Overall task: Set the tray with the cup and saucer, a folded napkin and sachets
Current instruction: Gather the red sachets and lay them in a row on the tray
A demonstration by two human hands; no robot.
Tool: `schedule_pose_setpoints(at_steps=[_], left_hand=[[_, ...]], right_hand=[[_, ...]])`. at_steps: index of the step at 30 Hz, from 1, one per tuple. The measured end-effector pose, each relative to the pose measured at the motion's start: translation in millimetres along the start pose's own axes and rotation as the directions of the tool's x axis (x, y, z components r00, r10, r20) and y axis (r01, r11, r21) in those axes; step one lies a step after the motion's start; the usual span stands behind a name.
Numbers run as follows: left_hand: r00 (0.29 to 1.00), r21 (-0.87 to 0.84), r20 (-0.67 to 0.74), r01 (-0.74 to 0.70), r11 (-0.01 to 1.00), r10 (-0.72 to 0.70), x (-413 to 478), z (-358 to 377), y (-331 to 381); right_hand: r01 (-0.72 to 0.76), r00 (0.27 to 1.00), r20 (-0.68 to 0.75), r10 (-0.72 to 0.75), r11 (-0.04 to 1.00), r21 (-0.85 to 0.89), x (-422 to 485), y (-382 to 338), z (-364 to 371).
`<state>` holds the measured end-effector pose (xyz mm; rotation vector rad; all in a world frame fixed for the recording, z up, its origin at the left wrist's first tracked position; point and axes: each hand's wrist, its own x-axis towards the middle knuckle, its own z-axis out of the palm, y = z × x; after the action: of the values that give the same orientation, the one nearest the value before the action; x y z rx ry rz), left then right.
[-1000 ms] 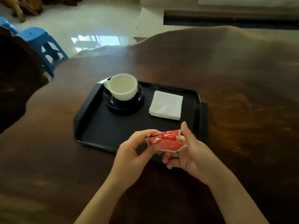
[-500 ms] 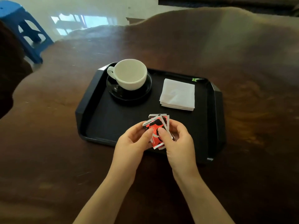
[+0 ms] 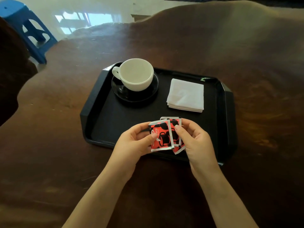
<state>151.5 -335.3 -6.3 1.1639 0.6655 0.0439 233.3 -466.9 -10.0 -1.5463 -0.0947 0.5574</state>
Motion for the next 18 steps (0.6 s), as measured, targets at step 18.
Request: schedule_pose_setpoints(at_steps=[18], left_hand=[[0.997,0.004,-0.023,0.069,0.998,-0.069,-5.9,0.9,0.3]], right_hand=[[0.036,0.999,0.001,-0.036,0.999,0.011,-3.6,8.6,-2.5]])
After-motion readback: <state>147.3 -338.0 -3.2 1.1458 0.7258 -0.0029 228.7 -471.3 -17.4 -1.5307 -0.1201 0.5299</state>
